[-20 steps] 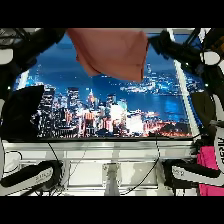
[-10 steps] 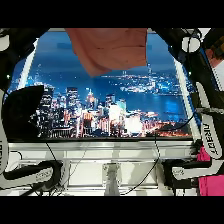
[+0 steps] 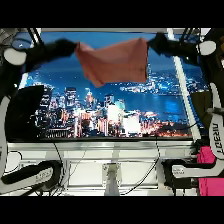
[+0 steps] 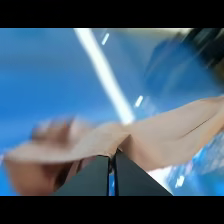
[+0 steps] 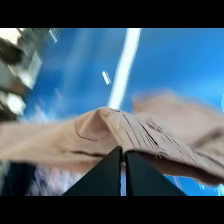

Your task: Fold the clothes and pants, and hang the long-sleeved shirts on hangers.

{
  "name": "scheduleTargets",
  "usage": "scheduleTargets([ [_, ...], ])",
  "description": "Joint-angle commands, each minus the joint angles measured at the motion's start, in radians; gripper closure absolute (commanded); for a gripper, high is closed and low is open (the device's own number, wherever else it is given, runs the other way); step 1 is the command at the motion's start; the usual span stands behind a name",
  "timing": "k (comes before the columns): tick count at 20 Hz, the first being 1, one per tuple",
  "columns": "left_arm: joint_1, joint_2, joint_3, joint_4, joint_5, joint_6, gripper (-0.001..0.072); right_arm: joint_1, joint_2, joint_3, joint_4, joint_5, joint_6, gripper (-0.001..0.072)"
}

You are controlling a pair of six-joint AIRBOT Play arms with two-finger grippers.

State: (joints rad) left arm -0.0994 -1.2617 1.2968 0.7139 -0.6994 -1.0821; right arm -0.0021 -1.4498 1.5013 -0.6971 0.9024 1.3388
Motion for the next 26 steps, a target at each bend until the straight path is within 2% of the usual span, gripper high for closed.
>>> scheduleTargets([
  [1, -0.012, 0.152, -0.257, 0.087, -0.057, -0.07, 0.0702, -0.018, 0.151, -0.235, -0.102, 0.113, 0.023, 0.0706],
  [5, -0.069, 0.409, -0.597, 0.112, -0.077, -0.093, 0.0702, -0.048, 0.381, -0.531, -0.212, 0.143, 0.066, 0.0705],
  [10, -0.118, 0.676, -0.948, 0.087, -0.154, -0.142, 0.0701, -0.106, 0.606, -0.807, -0.361, 0.283, 0.147, 0.0705],
  [12, -0.139, 0.758, -1.023, 0.086, -0.167, -0.193, 0.07, -0.126, 0.677, -0.898, -0.428, 0.339, 0.185, 0.0704],
  [16, -0.154, 0.85, -1.059, 0.087, -0.275, -0.197, 0.07, -0.166, 0.762, -0.968, -0.559, 0.458, 0.225, 0.0704],
  [18, -0.154, 0.858, -1.059, 0.086, -0.293, -0.198, 0.0699, -0.177, 0.765, -0.968, -0.591, 0.464, 0.224, 0.0704],
  [22, -0.154, 0.849, -1.059, 0.059, -0.235, -0.198, 0.0699, -0.179, 0.765, -0.968, -0.554, 0.41, 0.224, 0.0704],
  [25, -0.154, 0.834, -1.054, -0.076, -0.016, -0.198, 0.0701, -0.179, 0.757, -0.967, -0.432, 0.306, 0.224, 0.0706],
  [26, -0.155, 0.813, -1.037, -0.079, 0.036, -0.197, 0.0701, -0.179, 0.746, -0.967, -0.374, 0.251, 0.224, 0.0706],
])
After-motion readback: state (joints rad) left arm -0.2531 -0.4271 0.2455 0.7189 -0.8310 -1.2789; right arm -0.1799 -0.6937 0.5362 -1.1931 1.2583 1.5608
